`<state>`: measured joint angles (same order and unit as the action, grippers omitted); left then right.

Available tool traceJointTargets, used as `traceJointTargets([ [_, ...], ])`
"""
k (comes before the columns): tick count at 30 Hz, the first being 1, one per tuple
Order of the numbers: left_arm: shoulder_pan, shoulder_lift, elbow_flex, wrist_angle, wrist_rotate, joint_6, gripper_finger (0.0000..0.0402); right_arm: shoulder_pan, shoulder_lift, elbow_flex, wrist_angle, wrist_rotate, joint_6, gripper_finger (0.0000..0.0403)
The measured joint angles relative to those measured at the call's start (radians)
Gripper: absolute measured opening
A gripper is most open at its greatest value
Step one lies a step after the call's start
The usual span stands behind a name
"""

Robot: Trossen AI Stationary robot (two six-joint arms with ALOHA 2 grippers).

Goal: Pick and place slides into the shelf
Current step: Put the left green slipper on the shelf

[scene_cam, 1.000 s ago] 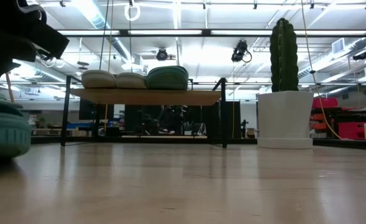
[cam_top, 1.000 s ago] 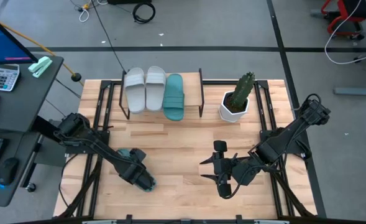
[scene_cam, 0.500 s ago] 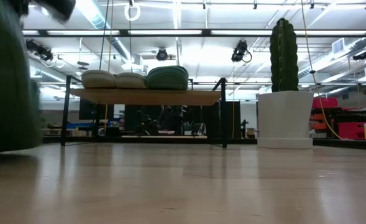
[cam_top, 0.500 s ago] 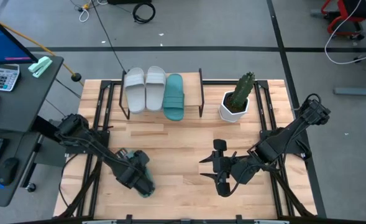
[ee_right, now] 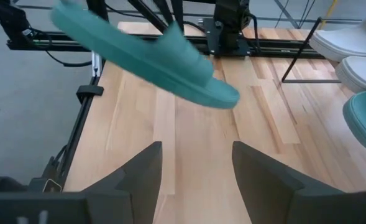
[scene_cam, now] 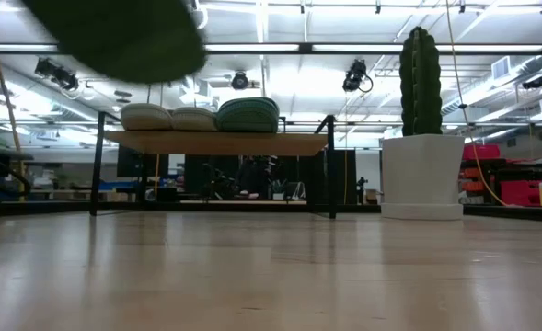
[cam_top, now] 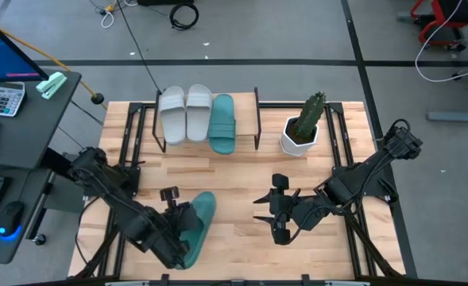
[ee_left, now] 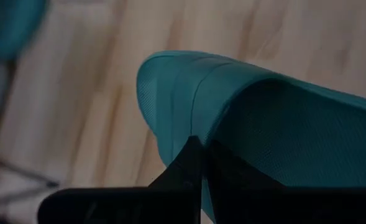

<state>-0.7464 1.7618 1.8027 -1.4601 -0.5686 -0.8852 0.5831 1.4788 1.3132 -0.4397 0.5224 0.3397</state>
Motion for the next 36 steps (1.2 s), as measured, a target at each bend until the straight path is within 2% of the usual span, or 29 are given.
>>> traceJointTargets([
  [5,-0.014,0.0,0.187,-0.002,-0.093,0.2,0.001,0.0,0.0,0.0,0.0,0.0,-0.008,0.0201],
  [9,-0.023,-0.002,0.315,0.002,-0.102,0.339,0.001,0.0,0.0,0.0,0.009,-0.005,-0.001,0.0201],
  [12,-0.036,-0.017,0.374,0.026,-0.1,0.414,0.001,0.0,0.0,0.0,0.083,-0.044,-0.018,0.0201],
  [18,-0.065,-0.086,0.379,0.156,-0.088,0.511,0.001,0.001,0.0,0.0,0.307,-0.16,-0.29,0.0201],
  [21,-0.085,-0.124,0.379,0.166,-0.085,0.503,0.001,0.003,-0.001,0.005,0.368,-0.16,-0.474,0.0201],
  [28,-0.117,-0.165,0.379,0.186,-0.085,0.496,0.001,-0.004,-0.002,0.082,0.365,-0.106,-0.836,0.0202],
  [33,-0.115,-0.167,0.378,0.187,-0.085,0.509,0.001,-0.049,-0.002,0.156,0.37,-0.15,-0.872,0.0213],
  [36,-0.104,-0.167,0.378,0.187,-0.085,0.515,0.001,-0.072,-0.001,0.178,0.361,-0.213,-0.873,0.023],
])
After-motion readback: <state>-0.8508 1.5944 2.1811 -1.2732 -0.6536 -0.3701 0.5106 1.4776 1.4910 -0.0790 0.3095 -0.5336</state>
